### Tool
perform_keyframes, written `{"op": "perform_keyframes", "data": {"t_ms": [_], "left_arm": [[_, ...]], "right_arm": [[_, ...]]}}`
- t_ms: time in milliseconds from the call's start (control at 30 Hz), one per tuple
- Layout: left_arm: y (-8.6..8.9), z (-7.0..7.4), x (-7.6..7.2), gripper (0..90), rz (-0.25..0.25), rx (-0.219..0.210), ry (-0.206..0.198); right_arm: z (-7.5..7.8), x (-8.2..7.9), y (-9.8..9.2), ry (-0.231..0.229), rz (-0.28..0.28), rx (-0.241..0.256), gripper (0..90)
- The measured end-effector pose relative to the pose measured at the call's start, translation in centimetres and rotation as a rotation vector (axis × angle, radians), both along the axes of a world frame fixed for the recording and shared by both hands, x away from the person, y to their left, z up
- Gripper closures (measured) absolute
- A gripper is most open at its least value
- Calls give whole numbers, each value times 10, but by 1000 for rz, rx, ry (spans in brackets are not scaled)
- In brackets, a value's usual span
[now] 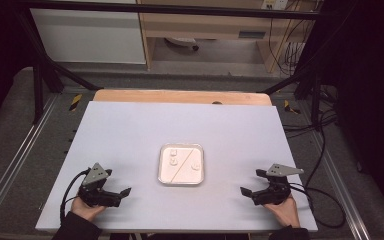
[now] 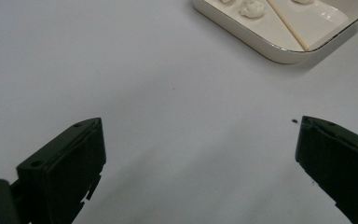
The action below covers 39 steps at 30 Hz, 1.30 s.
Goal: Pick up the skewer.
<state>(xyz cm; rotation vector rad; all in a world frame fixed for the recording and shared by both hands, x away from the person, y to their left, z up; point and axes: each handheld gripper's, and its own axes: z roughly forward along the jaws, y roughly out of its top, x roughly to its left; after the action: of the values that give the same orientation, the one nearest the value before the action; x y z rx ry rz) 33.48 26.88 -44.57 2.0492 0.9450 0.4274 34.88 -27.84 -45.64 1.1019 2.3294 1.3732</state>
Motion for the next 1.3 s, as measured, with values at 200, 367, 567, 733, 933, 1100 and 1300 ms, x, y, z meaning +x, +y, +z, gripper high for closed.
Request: {"op": "perform_keyframes", "data": {"t_ms": [200,367,567,733,933,1100,1300], "left_arm": [[0,1,0,15,2,2,0],[-1,2,0,16,4,2,3],[-4,3,1,16,-2,9,-1],[-7,3,2,16,-4,11,3],[-10,5,2,17,-8,13,3],[-14,6,2,17,-9,21,6],[-21,10,4,18,-1,34,4]], "right_arm": [[0,0,-1,-3,-5,-5,7],[0,0,-1,-1,-8,-11,7],[0,0,-1,2,-9,-7,7],[1,0,-1,-6,-5,-7,7],[0,0,0,-4,-2,-10,7],[0,0,0,-1,-3,-8,7],[0,0,0,-1,1,-17,7]]}}
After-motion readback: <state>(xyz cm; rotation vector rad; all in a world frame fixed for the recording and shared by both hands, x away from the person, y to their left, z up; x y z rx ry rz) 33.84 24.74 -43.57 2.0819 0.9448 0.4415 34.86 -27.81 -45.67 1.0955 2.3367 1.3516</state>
